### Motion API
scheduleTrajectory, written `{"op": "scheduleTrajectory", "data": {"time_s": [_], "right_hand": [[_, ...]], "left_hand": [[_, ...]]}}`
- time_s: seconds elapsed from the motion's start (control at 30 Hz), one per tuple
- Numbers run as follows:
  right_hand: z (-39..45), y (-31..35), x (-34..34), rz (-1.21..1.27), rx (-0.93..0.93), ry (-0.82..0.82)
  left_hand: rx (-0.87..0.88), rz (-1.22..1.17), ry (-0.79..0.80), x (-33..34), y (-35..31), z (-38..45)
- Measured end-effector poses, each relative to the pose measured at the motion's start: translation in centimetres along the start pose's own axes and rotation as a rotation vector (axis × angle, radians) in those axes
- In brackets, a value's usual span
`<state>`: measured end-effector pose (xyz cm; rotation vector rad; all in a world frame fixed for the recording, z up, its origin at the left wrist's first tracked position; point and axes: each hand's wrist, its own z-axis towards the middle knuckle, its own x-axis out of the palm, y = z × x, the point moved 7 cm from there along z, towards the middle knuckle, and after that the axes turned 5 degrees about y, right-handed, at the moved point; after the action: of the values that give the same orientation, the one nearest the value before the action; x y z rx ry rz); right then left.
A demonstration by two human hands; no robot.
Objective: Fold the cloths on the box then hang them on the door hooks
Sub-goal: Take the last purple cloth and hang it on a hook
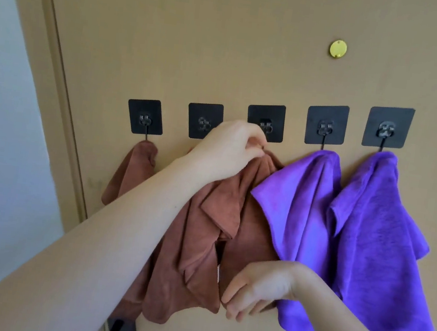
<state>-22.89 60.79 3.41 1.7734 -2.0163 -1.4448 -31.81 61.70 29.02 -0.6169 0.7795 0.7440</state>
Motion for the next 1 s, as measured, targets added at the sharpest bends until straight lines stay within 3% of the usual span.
{"op": "scheduleTrajectory", "data": {"time_s": [0.1, 0.23, 0.3, 0.57, 0.7, 0.8, 0.87, 0.93, 1.0], "right_hand": [[-3.1, 6.7, -1.5, -0.021, -0.145, -0.084], [-4.4, 13.9, -4.0, 0.261, -0.434, -0.192], [-2.8, 14.7, -5.4, 0.366, -0.470, -0.300], [4.6, 9.3, -3.1, 0.515, -0.418, -0.374], [7.5, 6.6, -1.2, 0.409, -0.287, -0.410], [9.3, 4.3, 0.9, 0.249, -0.089, -0.369], [9.8, 4.1, 2.0, -0.031, 0.074, -0.303], [9.1, 6.2, 3.3, -0.240, 0.166, -0.097], [7.5, 10.2, 4.0, -0.143, 0.083, 0.025]], "left_hand": [[-0.045, 0.156, -0.035, -2.0, 3.0, -1.3], [-0.081, 0.212, 0.107, -1.6, 5.9, -2.5], [-0.076, 0.175, 0.110, -1.8, 6.4, -2.7], [-0.038, 0.088, 0.119, -1.8, 7.2, -2.8], [-0.016, 0.156, 0.087, -1.1, 7.3, -2.9], [-0.003, 0.146, 0.070, -1.1, 7.4, -3.2], [0.034, 0.177, 0.095, -1.1, 6.9, -3.6], [0.072, 0.210, 0.126, -1.6, 6.6, -4.3], [0.060, 0.228, 0.100, -3.6, 7.3, -4.9]]}}
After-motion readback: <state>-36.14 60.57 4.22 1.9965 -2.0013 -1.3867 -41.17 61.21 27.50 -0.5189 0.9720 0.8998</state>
